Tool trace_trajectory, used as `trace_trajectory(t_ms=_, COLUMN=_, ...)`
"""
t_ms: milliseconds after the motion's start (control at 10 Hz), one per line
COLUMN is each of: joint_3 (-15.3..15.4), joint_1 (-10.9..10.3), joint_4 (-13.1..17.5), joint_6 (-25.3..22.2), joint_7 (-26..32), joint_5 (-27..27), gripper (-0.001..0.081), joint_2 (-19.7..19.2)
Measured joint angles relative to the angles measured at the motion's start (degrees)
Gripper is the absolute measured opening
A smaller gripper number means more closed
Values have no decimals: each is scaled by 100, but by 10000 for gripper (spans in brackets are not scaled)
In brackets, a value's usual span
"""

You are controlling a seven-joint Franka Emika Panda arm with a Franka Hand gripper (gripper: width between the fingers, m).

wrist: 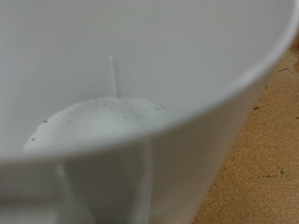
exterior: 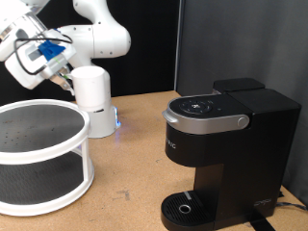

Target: Make a cup of coffee with the keurig machine

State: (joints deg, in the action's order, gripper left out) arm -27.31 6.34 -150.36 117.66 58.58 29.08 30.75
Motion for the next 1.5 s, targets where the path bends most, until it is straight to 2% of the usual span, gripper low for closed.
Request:
trace_trajectory(t_ms=300, joint_3=358, joint_1=-384, joint_4=-81, joint_6=767, joint_7=-38, joint_5=469, gripper=67, joint_2=-216)
trace_trajectory(t_ms=500, joint_3=429, joint_1=-531, joint_4=-67, joint_6=878, joint_7=-38, joint_5=557, gripper=67, joint_2=-372)
trace_trajectory(t_ms=700, joint_3=420, joint_1=-527, joint_4=-81, joint_6=848, joint_7=-113, joint_5=549, gripper=67, joint_2=-375)
trace_trajectory(t_ms=1000, joint_3=630, joint_1=-534, joint_4=-235, joint_6=1087, joint_7=-733, joint_5=538, gripper=67, joint_2=-436)
trace_trajectory(t_ms=1200, joint_3=915, joint_1=-615, joint_4=-457, joint_6=1803, joint_7=-947, joint_5=799, gripper=67, joint_2=-569)
trace_trajectory(t_ms=1500, joint_3=1169, joint_1=-932, joint_4=-734, joint_6=2707, joint_7=-914, joint_5=1311, gripper=67, joint_2=-894)
